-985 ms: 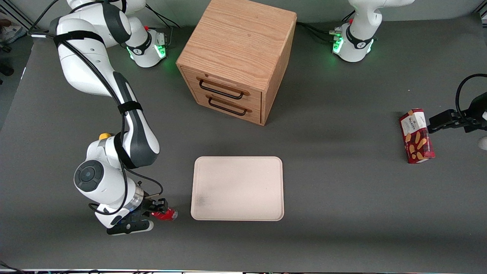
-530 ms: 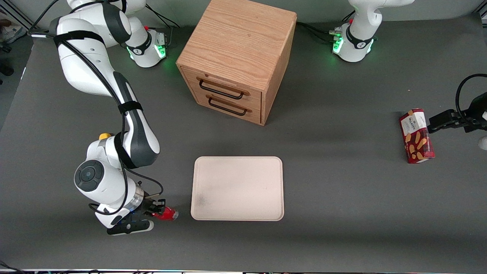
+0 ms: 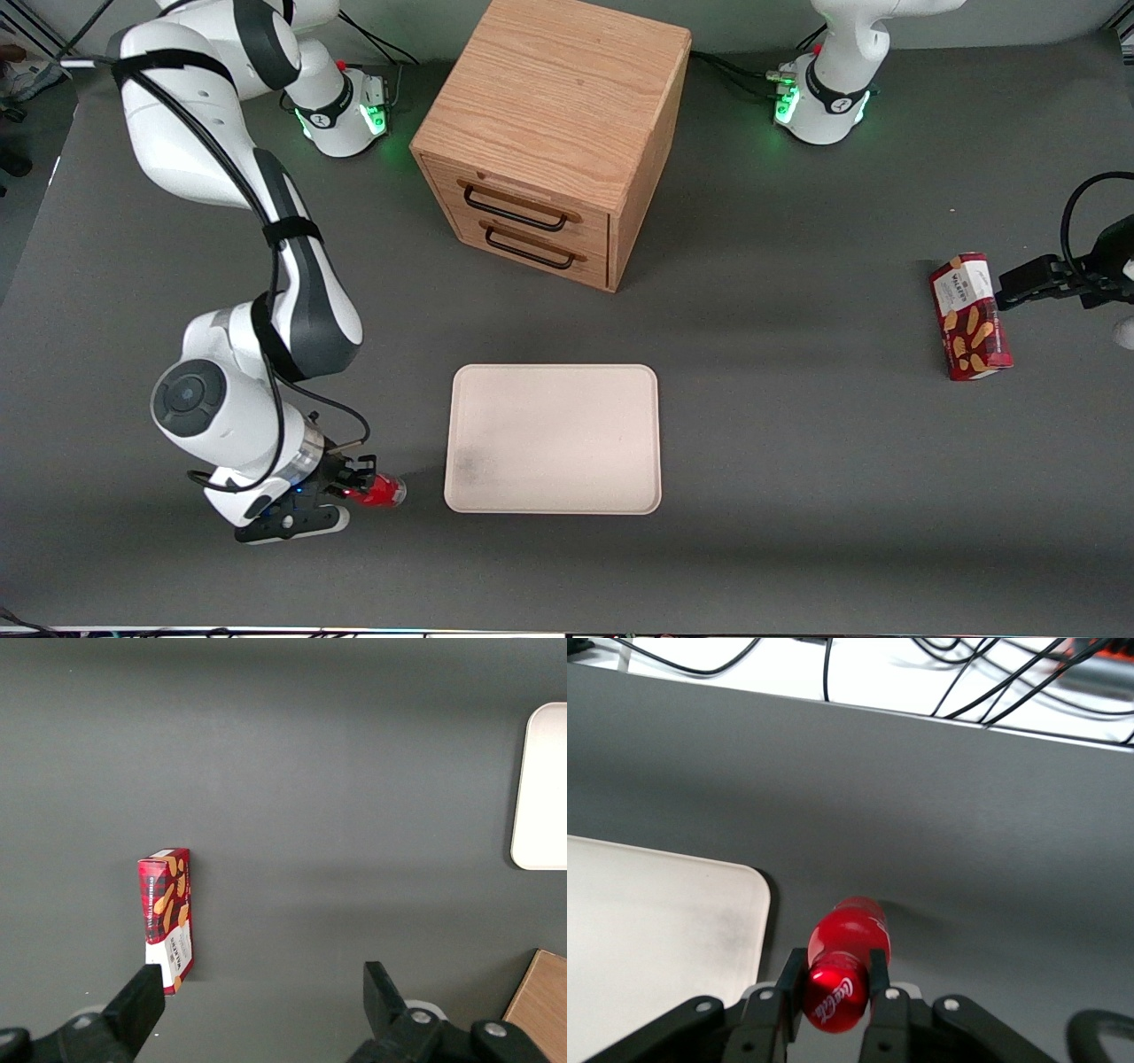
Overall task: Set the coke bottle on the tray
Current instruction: 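Lift the gripped bottle upright with the right gripper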
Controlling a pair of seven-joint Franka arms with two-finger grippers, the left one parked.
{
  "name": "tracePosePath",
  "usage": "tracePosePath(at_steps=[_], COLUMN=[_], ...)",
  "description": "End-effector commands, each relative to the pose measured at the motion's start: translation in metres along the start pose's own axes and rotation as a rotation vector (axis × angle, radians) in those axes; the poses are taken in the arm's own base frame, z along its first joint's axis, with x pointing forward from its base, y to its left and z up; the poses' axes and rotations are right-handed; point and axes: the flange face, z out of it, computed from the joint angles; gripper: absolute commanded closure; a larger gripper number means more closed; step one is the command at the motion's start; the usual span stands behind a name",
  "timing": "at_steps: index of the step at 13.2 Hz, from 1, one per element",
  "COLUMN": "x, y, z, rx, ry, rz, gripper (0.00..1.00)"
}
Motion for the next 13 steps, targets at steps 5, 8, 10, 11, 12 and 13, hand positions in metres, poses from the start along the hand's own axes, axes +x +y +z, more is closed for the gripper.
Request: tracePosePath(at_steps=[5,8,10,11,12,13], x=[-0.027,-0.047,-0.058,-0.06,-0.061,-0.061], y=[0.002,0.004,0.003,0.003,0.002,0.0], z=[-0.147,-0.206,-0.235,-0.24,-0.241,-0.241], rx=[-0.011,-0.01,-0.008,-0.005,-0.003,0.001], ry=[-0.031,-0.042,-0.041,-0.043,-0.043,-0.042], rz=[-0.024,-0.026,-0.029,-0.034,-0.036,-0.035], gripper=[1.0,1.0,1.0,1.0,1.0,1.0])
